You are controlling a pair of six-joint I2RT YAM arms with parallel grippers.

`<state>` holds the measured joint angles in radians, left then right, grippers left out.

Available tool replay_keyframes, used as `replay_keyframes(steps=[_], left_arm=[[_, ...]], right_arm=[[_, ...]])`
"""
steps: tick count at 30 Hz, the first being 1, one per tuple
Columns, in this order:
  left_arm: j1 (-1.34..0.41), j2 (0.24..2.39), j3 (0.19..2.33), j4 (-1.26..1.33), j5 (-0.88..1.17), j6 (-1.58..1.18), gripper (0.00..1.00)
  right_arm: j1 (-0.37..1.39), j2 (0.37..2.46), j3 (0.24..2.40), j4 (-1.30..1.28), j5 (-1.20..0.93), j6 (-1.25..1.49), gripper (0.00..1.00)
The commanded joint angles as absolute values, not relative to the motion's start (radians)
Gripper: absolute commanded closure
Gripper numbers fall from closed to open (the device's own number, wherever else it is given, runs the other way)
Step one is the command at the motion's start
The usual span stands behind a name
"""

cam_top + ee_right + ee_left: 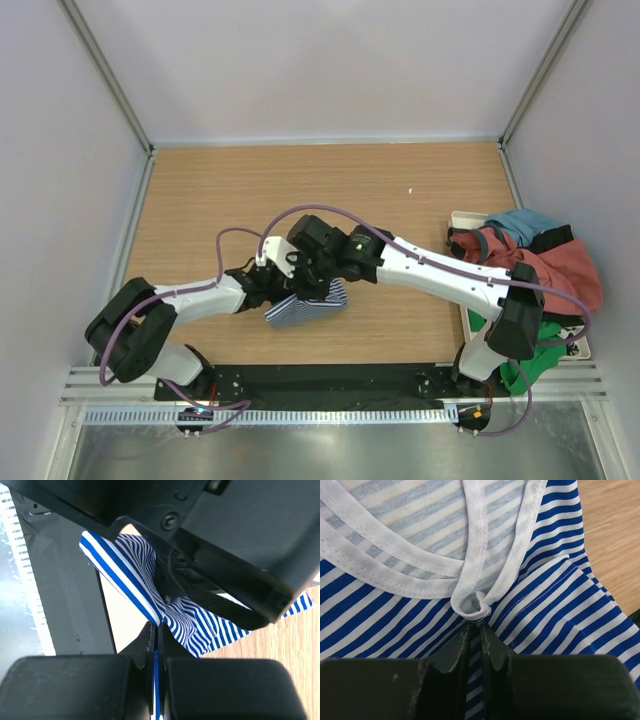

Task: Fold and stack the tank tops

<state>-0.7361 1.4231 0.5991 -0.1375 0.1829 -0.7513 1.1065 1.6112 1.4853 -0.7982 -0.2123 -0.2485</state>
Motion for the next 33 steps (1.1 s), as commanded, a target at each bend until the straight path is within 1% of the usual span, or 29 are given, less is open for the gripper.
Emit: replay_keyframes(steps=[1,7,11,16,18,19,22,28,33], left_arm=[[-0.75,1.44,0.6,-0.069,0.23,-0.744,0.86],[-0.752,1.43,0.58,-0.037,0.287,-0.745,0.86],[-0.743,1.396,0.598,-0.104,0.19,-0.742,0.8],[-0.677,1.342,0.684,-0.208,0.187,-0.716,0.75],[-0.637,1.313,0.719,-0.242,0.189,-0.712,0.7],[-0.611,1.302,0.726,-0.25,0.193,-0.715,0.61],[-0.566,1.256,0.719,-0.238,0.201,-0.755,0.49],[-0.47,1.166,0.628,-0.198,0.213,-0.827,0.48],[-0.371,1.097,0.503,-0.141,0.255,-0.876,0.48]], right_arm=[[1.092,1.601,1.542,-0.799,-0.236,-0.252,0.99],[1.072,1.594,1.543,-0.801,-0.229,-0.248,0.99],[1.06,1.589,1.542,-0.811,-0.248,-0.261,0.98],[1.06,1.588,1.539,-0.831,-0.265,-0.261,0.98],[1.06,1.58,1.526,-0.827,-0.264,-0.259,0.99],[1.06,1.575,1.523,-0.825,-0.265,-0.259,0.99],[1.052,1.575,1.522,-0.824,-0.275,-0.259,0.99],[1.016,1.603,1.549,-0.827,-0.318,-0.276,0.99],[0.971,1.654,1.601,-0.853,-0.371,-0.304,0.99]])
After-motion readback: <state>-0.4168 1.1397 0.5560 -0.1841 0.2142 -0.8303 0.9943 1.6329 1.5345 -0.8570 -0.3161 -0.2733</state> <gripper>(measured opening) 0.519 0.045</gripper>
